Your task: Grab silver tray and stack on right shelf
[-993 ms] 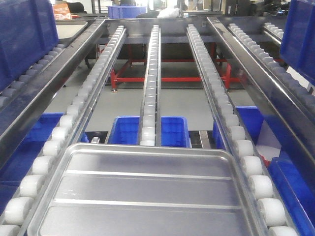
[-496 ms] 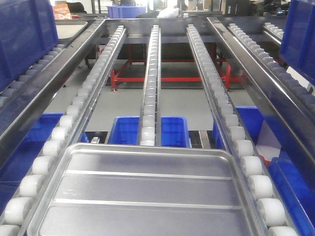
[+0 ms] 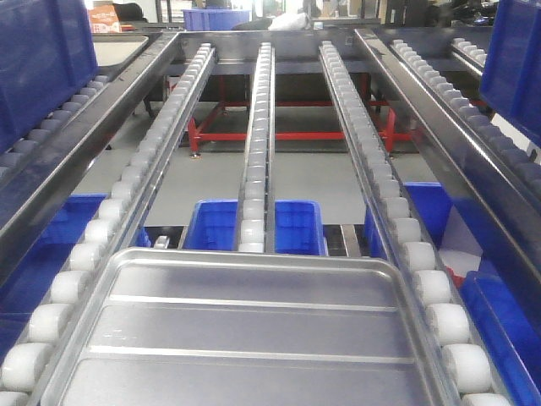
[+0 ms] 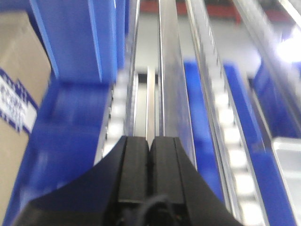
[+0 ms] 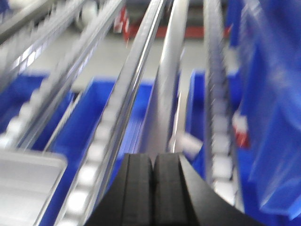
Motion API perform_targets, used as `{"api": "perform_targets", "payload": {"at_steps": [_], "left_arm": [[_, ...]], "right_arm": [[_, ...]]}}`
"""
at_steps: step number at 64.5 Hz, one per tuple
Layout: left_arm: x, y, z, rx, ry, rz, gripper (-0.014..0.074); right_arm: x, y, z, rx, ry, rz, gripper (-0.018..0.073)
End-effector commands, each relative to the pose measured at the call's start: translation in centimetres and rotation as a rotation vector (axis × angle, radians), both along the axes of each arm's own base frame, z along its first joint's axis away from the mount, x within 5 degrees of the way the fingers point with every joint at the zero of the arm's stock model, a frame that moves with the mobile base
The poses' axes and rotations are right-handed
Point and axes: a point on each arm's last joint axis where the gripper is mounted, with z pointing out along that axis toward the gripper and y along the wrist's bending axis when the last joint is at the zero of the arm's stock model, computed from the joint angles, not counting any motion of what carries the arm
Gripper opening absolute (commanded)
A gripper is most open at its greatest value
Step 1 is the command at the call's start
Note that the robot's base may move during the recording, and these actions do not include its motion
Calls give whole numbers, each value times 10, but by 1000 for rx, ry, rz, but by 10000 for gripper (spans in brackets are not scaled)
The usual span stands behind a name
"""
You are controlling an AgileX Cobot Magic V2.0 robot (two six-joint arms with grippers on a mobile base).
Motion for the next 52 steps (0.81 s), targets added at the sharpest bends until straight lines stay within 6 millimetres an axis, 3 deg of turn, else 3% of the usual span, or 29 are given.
{"api": "perform_targets", "payload": {"at_steps": [1,10,18,34,42,52], "left_arm": [[13,-3,28,-26,97,-9,-100],[37,-12,46,-76,449,-46,-100],[64,-20,51,-139,632,-76,-100],[118,-41,26,-435,765,-80,-100],[134,-52,15,-366,793,-126,-96],[139,-77,12,-310,781,-189,-94]], "right_arm": [[14,7,32,-9,60,47,54],[37,22,46,-44,367,122,54],[54,35,41,-77,603,158,54],[84,55,19,84,751,151,54],[94,62,7,141,825,133,54],[108,65,-4,153,830,103,54]]}}
